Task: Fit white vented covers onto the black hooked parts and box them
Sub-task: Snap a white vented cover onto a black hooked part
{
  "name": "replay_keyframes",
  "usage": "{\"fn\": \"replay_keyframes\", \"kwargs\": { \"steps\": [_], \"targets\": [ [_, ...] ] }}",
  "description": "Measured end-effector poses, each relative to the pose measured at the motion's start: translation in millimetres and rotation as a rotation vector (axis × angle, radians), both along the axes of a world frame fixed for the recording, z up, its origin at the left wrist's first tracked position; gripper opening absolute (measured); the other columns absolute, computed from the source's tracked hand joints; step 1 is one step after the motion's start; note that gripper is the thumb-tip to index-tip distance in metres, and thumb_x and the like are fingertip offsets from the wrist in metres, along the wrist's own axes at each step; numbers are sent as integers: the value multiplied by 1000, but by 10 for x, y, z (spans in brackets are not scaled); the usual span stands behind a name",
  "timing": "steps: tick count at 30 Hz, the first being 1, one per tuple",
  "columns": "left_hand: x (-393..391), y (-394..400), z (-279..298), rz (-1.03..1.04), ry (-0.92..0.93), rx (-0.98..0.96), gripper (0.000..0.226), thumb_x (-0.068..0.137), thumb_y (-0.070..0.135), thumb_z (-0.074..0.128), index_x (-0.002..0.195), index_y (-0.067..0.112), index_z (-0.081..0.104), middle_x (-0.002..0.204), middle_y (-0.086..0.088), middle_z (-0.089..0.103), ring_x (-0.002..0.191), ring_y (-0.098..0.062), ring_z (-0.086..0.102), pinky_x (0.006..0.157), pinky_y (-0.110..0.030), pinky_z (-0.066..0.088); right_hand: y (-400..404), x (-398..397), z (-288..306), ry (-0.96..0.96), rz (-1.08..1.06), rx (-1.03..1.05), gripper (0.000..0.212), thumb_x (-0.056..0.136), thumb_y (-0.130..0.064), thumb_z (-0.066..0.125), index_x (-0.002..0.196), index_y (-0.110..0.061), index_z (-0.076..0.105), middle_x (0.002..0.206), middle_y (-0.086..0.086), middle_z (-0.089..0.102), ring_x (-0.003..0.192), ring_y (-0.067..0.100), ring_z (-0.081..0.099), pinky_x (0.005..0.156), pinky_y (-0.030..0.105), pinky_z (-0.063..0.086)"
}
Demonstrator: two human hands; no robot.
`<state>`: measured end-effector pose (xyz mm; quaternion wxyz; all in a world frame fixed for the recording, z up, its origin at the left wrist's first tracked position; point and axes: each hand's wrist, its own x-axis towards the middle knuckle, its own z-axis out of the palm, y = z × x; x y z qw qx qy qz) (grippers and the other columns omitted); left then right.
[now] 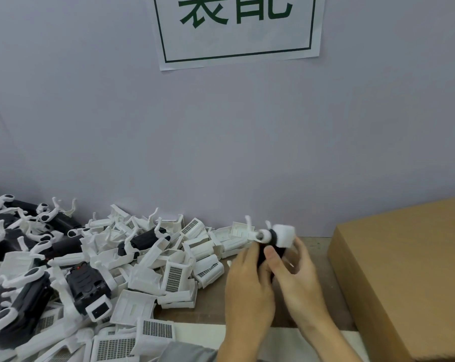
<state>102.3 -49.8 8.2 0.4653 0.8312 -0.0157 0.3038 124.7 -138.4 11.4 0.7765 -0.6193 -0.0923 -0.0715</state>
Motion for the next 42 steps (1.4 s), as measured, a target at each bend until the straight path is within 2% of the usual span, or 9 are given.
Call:
{"fn": "replay_keyframes", "kwargs": {
  "steps": [4, 8, 12, 15, 17, 21, 28, 34, 42],
  "targets": [
    [38, 49, 73, 147, 126, -613, 26, 108, 22, 41, 96, 34, 61, 94, 8, 69, 94, -15, 65, 72, -12, 45, -13, 19, -63, 95, -44, 10, 44, 88, -51, 57, 130, -40, 53, 110, -15, 72, 114, 2, 63, 101, 33, 46],
    [41, 144, 135, -27, 322, -1371, 47, 97, 51, 53, 104, 7, 69, 92, -18, 71, 84, -39, 67, 71, -42, 49, -36, 76, -44, 172, -126, 27, 21, 104, -21, 48, 115, -29, 64, 96, -2, 77, 103, 13, 68, 81, 31, 49],
    [25, 149, 172, -113, 335, -1313, 56, 79, 45, 75, 113, 2, 69, 95, -21, 71, 90, -39, 69, 80, -50, 53, -16, 94, -53, 209, -163, 15, 23, 104, -16, 47, 110, -27, 67, 89, -5, 77, 94, 11, 68, 77, 31, 48],
    [37, 129, 162, -75, 316, -1360, 54, 84, 28, 76, 123, -4, 58, 86, -13, 64, 75, -29, 65, 67, -39, 55, -39, 112, -56, 229, -187, 38, 25, 104, -13, 45, 107, -25, 67, 86, -4, 76, 90, 11, 69, 71, 29, 48],
    [40, 150, 194, -152, 283, -1448, 43, 84, 29, 72, 116, 3, 60, 80, -10, 62, 65, -23, 60, 63, -35, 54, -57, 127, -61, 254, -200, 61, 27, 103, -12, 44, 104, -25, 67, 89, 1, 76, 93, 17, 69, 69, 30, 47],
    [41, 217, 187, -219, 234, -1621, 25, 93, 28, 63, 99, 4, 71, 83, -12, 70, 61, -24, 62, 82, -47, 54, -68, 162, -90, 310, -192, 68, 26, 103, -12, 44, 102, -23, 67, 93, 6, 74, 90, 22, 69, 67, 32, 47],
    [40, 269, 153, -248, 193, -1570, 41, 95, 26, 53, 72, 3, 78, 75, -18, 70, 56, -26, 66, 56, -30, 53, -29, 122, -107, 352, 107, -102, 36, 88, 7, 33, 89, -3, 68, 58, 14, 64, 50, 22, 58, 48, 27, 43],
    [30, 236, 167, -193, 307, -1394, 51, 95, 41, 55, 117, -3, 68, 92, -22, 64, 70, -31, 60, 48, -28, 48, 29, -14, -60, 239, 538, -203, 41, 57, -22, 57, 95, -25, 73, 75, 10, 69, 62, 22, 59, 55, 28, 39],
    [77, 211, 83, -153, 225, -1271, 55, 83, 40, 68, 122, 1, 64, 93, -19, 68, 87, -37, 60, 65, -38, 52, 95, -124, 16, 227, 417, -220, 16, 98, -26, 59, 88, -27, 72, 70, 2, 67, 57, 16, 57, 49, 23, 39]
  ]
}}
